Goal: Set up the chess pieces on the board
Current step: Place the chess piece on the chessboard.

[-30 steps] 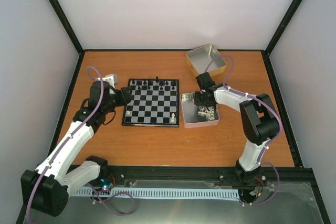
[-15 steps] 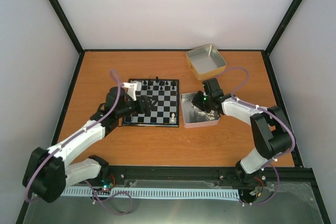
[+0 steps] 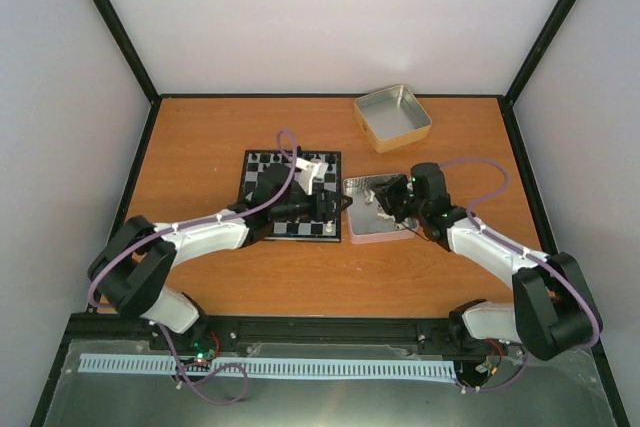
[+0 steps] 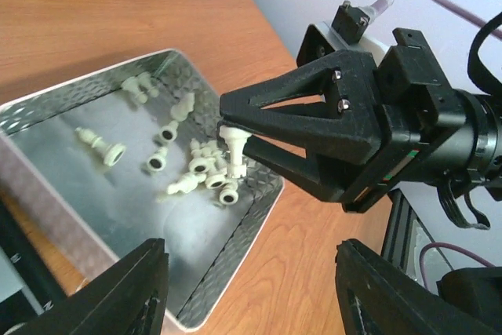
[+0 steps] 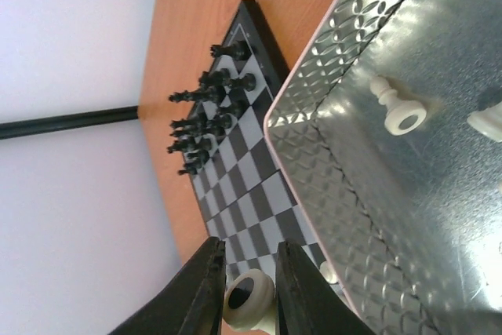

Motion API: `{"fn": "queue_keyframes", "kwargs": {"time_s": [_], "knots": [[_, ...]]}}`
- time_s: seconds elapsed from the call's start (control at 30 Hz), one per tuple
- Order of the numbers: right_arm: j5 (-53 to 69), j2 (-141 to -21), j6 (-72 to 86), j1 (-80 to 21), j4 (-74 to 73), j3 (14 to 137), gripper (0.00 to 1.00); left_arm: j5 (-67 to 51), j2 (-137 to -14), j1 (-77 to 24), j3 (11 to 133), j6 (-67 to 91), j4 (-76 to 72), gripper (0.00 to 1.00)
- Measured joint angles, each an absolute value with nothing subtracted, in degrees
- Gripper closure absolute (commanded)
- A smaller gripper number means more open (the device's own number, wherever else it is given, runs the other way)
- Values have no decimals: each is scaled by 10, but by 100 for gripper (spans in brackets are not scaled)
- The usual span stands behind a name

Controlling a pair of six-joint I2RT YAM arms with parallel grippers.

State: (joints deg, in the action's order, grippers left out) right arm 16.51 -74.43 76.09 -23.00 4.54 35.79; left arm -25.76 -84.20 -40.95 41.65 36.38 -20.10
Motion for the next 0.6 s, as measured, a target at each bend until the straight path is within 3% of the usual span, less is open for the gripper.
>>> {"fn": "queue_keyframes", "kwargs": {"time_s": [0.6], "knots": [[190, -650, 925, -224, 100, 291, 81, -288, -962, -449, 484, 390, -294, 56]]}}
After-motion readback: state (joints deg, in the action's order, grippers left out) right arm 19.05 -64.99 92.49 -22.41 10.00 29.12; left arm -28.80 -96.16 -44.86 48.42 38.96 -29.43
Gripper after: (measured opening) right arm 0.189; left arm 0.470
